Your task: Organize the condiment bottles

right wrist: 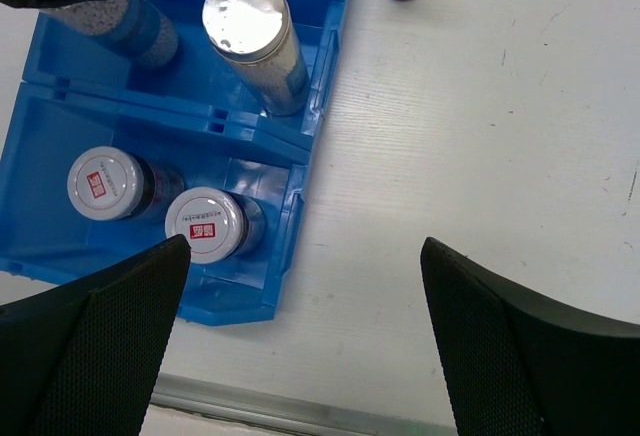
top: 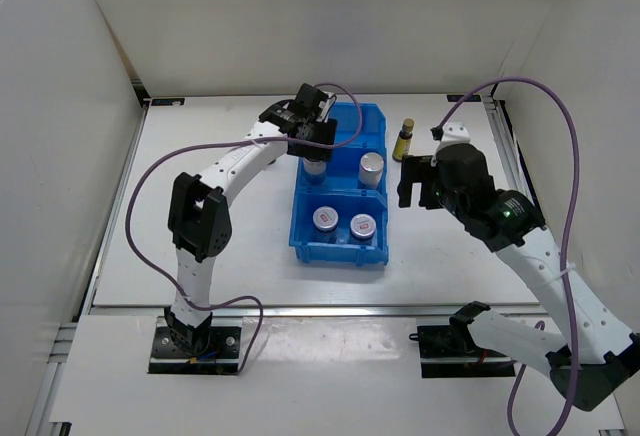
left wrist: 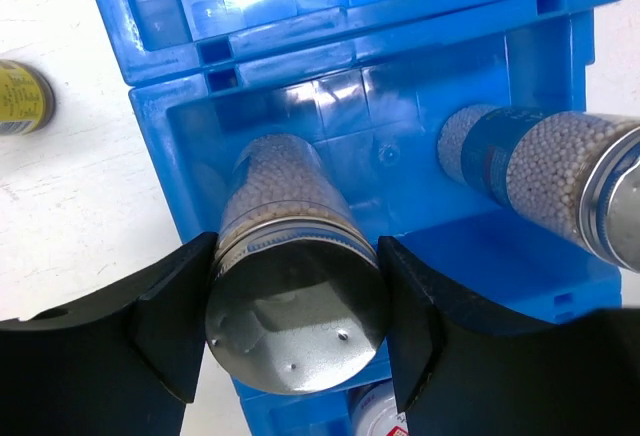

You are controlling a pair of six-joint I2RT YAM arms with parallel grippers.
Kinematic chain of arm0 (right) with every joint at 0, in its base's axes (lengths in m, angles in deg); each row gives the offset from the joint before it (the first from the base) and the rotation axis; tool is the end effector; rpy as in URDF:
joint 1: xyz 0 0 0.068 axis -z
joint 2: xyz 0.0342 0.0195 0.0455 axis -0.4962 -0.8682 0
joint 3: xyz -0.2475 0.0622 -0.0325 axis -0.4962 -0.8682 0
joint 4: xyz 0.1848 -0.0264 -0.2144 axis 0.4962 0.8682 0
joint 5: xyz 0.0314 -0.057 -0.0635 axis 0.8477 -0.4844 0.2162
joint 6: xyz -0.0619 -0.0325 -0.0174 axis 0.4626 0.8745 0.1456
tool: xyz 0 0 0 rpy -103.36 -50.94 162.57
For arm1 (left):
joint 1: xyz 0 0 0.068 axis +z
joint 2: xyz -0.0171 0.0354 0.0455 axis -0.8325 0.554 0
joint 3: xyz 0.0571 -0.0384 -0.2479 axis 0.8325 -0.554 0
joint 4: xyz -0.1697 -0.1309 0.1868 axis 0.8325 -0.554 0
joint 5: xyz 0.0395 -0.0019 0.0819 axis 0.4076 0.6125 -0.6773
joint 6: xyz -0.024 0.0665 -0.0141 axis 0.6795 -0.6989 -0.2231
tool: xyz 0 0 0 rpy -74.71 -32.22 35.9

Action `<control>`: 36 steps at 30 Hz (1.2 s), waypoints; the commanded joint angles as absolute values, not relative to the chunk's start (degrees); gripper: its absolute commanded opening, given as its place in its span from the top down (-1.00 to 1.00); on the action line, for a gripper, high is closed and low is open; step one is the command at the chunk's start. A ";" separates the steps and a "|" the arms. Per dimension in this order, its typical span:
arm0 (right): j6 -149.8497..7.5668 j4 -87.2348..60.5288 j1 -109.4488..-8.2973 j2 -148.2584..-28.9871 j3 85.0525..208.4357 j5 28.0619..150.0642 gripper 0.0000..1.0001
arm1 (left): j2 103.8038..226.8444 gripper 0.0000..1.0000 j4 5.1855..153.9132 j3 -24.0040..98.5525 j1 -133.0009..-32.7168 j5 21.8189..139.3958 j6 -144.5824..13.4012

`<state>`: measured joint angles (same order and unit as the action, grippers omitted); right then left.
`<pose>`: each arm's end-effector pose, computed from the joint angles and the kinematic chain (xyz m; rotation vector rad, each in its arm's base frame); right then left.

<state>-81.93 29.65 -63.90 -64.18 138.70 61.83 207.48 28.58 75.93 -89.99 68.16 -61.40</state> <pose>0.2150 0.1216 0.3604 -0.1060 2.1061 0.1750 0.4058 -0.2649 0.2512 0.3682 2.5292 -0.2457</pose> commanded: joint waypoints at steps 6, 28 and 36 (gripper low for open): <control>-83.13 31.57 -64.02 -63.18 138.35 59.46 -0.98 | 204.79 -0.70 31.39 76.20 -90.29 69.27 -60.38; -76.19 33.59 -46.36 -108.13 180.14 68.33 -0.67 | 161.30 -1.00 36.66 27.37 -84.14 44.15 -61.09; -76.72 33.60 -45.04 -122.14 188.35 69.38 -0.50 | 157.33 -1.00 38.60 26.01 -87.12 42.81 -63.19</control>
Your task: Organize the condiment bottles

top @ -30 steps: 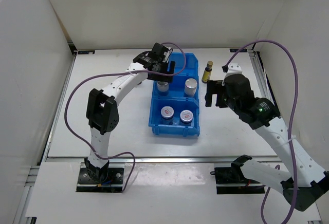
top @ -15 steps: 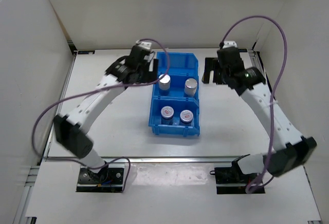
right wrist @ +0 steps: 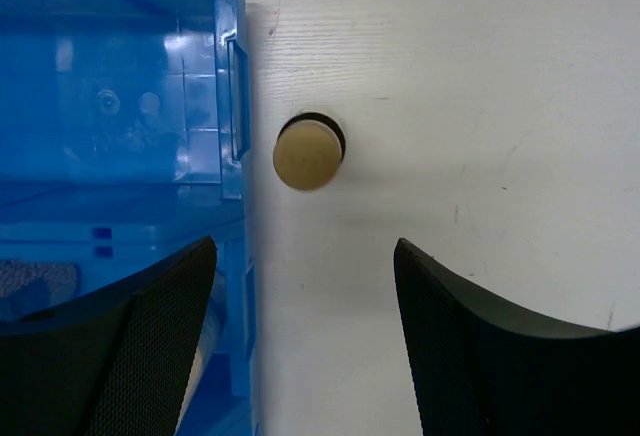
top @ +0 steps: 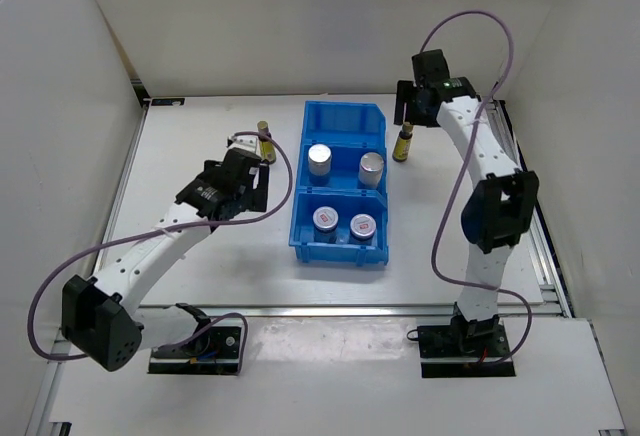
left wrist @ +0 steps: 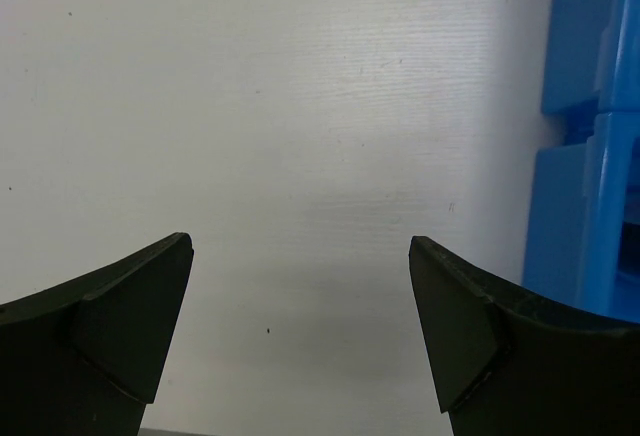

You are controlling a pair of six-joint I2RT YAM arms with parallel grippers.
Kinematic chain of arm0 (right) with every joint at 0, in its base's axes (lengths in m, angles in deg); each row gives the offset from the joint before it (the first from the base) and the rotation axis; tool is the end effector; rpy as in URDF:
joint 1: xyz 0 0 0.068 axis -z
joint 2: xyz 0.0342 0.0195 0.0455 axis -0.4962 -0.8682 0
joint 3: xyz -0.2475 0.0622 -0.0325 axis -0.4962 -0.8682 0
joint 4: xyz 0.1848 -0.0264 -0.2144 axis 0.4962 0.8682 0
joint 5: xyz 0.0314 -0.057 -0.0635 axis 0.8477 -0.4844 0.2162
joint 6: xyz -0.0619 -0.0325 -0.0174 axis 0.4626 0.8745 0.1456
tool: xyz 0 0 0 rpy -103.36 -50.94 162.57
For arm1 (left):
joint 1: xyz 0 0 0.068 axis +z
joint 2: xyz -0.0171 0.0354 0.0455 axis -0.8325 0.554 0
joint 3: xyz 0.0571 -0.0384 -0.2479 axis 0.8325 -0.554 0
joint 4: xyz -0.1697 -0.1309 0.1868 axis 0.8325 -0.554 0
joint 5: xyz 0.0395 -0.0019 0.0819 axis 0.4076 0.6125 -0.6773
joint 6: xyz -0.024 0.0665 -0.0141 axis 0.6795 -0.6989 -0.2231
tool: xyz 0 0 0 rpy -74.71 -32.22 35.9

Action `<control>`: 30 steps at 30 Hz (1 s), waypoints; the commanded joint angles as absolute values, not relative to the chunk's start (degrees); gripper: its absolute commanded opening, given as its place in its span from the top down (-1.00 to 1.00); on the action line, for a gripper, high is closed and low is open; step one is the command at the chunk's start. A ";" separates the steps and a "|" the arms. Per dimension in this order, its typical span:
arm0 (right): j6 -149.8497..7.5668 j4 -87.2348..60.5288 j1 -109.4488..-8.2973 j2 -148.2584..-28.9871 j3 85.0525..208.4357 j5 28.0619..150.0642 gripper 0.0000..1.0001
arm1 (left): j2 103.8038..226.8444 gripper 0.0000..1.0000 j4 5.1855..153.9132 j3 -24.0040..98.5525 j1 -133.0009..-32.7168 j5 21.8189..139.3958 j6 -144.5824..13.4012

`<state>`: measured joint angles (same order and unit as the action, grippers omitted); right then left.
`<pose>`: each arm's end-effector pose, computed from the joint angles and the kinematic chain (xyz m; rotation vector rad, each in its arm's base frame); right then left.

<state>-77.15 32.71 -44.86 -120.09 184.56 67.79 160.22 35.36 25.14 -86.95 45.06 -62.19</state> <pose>0.4627 0.1103 0.3121 0.0668 2.3403 -0.0419 0.2632 -0.1240 0.2574 0.1267 2.3584 0.2160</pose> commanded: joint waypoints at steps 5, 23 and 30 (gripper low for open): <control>-76.11 33.60 -45.04 -127.68 190.90 68.33 -0.53 | 160.57 -1.00 38.60 26.72 -87.12 45.63 -63.20; -73.73 30.00 -44.51 -127.26 189.76 65.26 1.00 | 163.92 -1.00 35.43 28.47 -87.12 44.58 -63.20; -73.73 30.00 -44.51 -124.62 189.24 64.20 0.76 | 163.92 -1.00 34.91 28.47 -87.12 44.05 -63.20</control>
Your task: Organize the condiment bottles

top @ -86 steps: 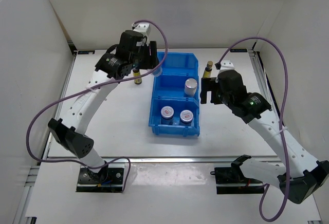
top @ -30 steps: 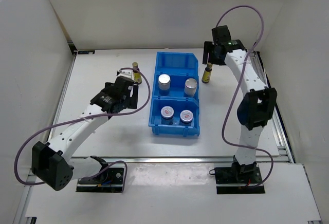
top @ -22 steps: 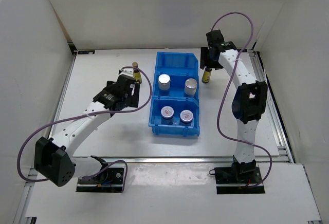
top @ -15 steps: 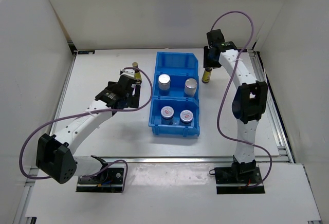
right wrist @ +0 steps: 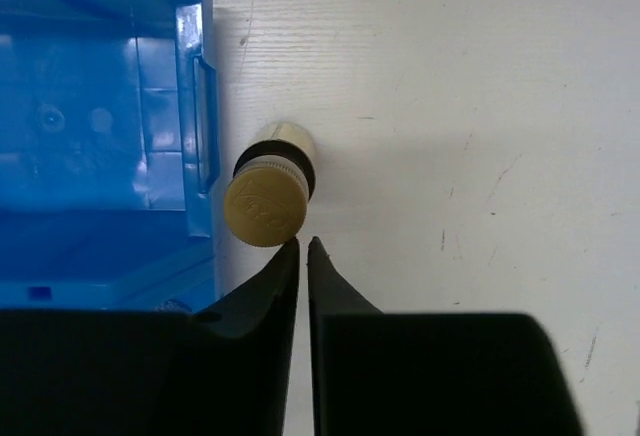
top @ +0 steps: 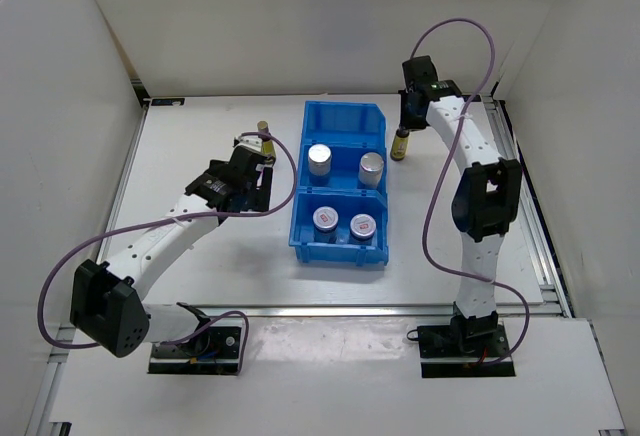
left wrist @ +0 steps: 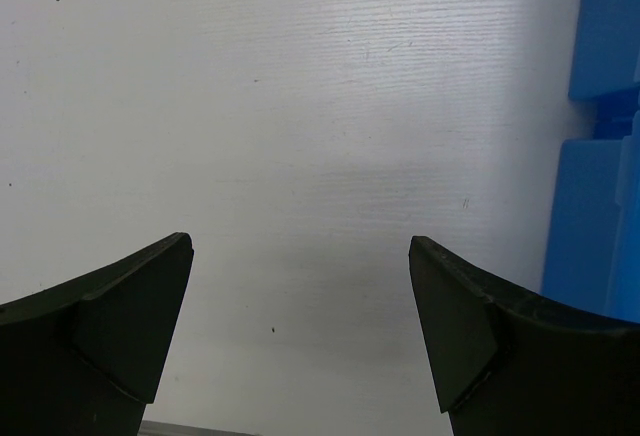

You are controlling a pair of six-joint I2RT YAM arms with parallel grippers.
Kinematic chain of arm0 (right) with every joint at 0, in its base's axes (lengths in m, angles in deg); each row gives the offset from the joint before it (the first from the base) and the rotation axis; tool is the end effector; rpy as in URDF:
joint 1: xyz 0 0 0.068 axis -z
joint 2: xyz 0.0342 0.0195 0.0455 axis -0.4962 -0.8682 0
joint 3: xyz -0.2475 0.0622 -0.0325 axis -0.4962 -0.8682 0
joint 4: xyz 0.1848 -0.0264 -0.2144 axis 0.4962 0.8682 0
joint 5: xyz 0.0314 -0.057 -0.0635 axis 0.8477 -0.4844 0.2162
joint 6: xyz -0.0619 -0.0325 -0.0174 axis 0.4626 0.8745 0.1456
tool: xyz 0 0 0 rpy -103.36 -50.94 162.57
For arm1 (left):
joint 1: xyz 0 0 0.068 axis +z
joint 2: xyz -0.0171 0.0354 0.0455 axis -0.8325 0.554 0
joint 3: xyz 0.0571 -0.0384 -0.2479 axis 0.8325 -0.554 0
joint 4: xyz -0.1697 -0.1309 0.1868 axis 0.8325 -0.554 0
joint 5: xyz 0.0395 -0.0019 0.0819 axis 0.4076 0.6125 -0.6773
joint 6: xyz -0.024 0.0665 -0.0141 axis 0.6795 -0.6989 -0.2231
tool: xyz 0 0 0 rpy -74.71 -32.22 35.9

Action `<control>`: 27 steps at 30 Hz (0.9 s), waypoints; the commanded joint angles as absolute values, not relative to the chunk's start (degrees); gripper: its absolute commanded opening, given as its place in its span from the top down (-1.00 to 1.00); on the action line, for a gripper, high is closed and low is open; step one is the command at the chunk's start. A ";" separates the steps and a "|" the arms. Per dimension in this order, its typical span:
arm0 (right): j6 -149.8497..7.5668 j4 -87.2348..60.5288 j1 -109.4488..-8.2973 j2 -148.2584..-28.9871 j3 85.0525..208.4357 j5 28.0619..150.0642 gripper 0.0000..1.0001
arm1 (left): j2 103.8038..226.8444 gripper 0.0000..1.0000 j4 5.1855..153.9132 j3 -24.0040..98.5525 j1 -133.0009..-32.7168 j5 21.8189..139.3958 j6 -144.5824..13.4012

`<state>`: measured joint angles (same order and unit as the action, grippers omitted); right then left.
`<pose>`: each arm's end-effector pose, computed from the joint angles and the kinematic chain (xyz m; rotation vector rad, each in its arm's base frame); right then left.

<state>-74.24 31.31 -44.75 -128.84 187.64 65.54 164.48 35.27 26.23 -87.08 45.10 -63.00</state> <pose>0.4935 0.1153 0.2621 0.0150 2.4041 -0.1387 0.2731 -0.1308 0.2434 0.1676 2.4042 0.2544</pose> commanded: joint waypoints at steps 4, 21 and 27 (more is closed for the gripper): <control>-73.20 29.38 -44.51 -124.61 187.66 64.81 -0.17 | 164.54 -1.00 34.38 28.47 -87.12 44.05 -63.20; -73.73 29.29 -43.98 -132.96 196.09 68.24 -0.29 | 166.73 -1.00 33.32 29.00 -87.12 43.00 -63.20; -74.87 29.29 -43.46 -134.81 196.71 69.47 -0.14 | 168.49 -1.00 32.80 29.52 -87.12 42.99 -63.20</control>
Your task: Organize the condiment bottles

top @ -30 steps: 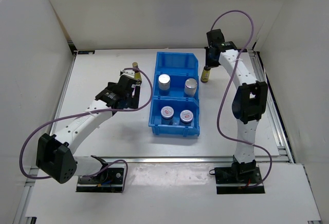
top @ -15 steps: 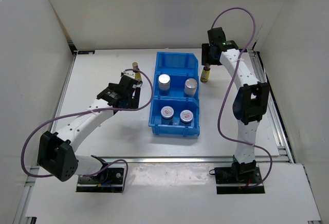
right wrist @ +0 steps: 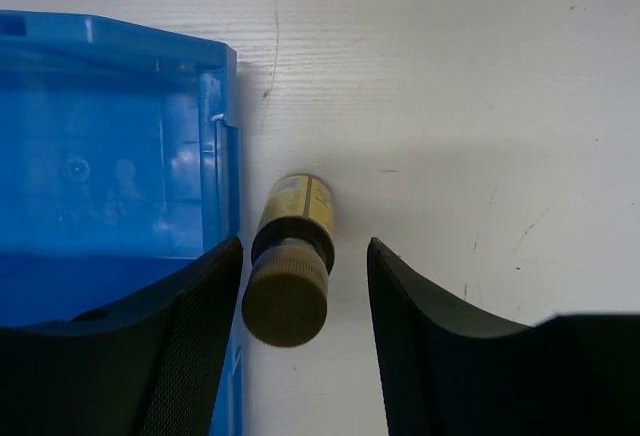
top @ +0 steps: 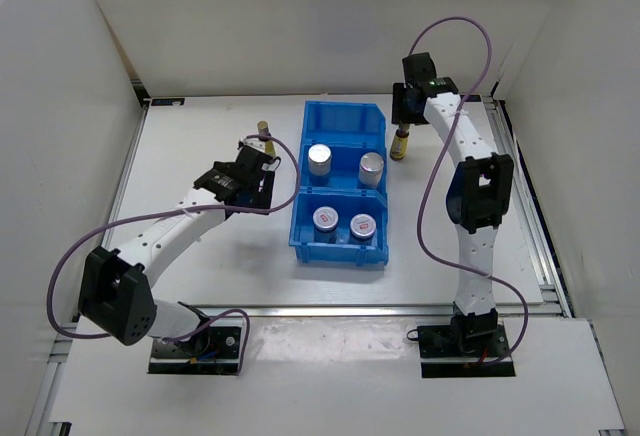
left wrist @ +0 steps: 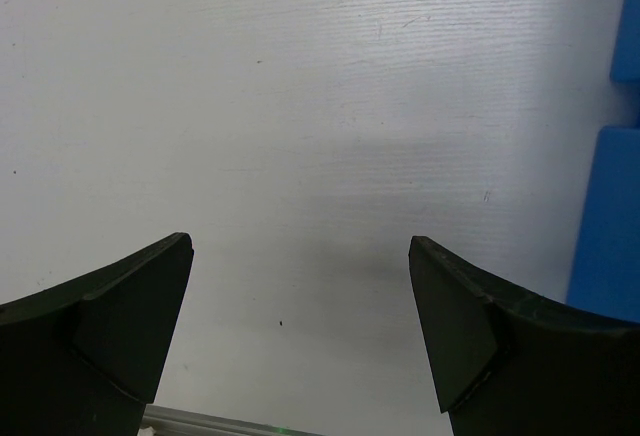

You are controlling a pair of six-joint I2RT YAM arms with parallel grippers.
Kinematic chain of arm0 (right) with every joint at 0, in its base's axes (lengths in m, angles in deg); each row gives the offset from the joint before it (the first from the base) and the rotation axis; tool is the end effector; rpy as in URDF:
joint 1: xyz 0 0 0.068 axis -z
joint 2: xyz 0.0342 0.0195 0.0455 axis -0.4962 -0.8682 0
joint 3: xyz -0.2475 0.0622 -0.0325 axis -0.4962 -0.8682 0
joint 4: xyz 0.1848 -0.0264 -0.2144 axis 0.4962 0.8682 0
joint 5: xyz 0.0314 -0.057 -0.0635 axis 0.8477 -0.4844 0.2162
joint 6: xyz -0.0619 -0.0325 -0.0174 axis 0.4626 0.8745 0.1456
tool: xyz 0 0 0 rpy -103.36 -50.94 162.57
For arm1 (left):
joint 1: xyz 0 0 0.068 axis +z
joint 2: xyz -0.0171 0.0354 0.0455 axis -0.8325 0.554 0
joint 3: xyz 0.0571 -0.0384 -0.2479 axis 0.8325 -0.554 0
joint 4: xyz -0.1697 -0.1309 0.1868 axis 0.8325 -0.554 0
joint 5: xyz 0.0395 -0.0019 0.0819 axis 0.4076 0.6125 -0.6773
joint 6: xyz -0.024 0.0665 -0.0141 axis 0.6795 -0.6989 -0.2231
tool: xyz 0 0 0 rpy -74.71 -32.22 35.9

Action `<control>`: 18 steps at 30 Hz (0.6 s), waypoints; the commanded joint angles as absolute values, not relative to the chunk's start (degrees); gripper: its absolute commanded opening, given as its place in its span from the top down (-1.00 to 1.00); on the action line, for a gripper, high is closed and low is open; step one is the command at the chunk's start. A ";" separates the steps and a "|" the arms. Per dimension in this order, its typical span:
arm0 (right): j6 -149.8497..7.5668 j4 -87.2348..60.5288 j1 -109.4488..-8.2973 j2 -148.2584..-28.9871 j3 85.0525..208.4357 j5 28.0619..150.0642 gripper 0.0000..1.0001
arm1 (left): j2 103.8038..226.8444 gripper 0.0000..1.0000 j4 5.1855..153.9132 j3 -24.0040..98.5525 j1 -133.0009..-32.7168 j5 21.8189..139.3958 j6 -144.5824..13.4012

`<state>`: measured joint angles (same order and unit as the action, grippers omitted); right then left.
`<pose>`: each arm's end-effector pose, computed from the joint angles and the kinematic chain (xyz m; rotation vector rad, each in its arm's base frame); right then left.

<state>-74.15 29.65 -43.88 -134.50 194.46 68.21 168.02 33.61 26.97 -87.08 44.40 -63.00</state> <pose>0.5185 0.1164 0.2576 0.0182 2.3677 -0.0757 0.2785 -0.1332 0.2286 0.1924 2.4612 0.3152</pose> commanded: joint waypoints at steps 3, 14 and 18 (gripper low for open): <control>-74.87 29.29 -43.46 -134.81 196.18 69.47 -0.04 | 169.01 -1.00 32.80 29.53 -87.12 42.46 -63.20; -76.81 27.11 -44.07 -127.00 192.85 66.92 1.00 | 169.02 -1.00 32.27 29.53 -87.12 42.46 -63.20; -75.14 23.68 -48.28 -121.37 191.43 63.15 1.00 | 169.02 -1.00 32.27 29.53 -87.12 42.46 -62.67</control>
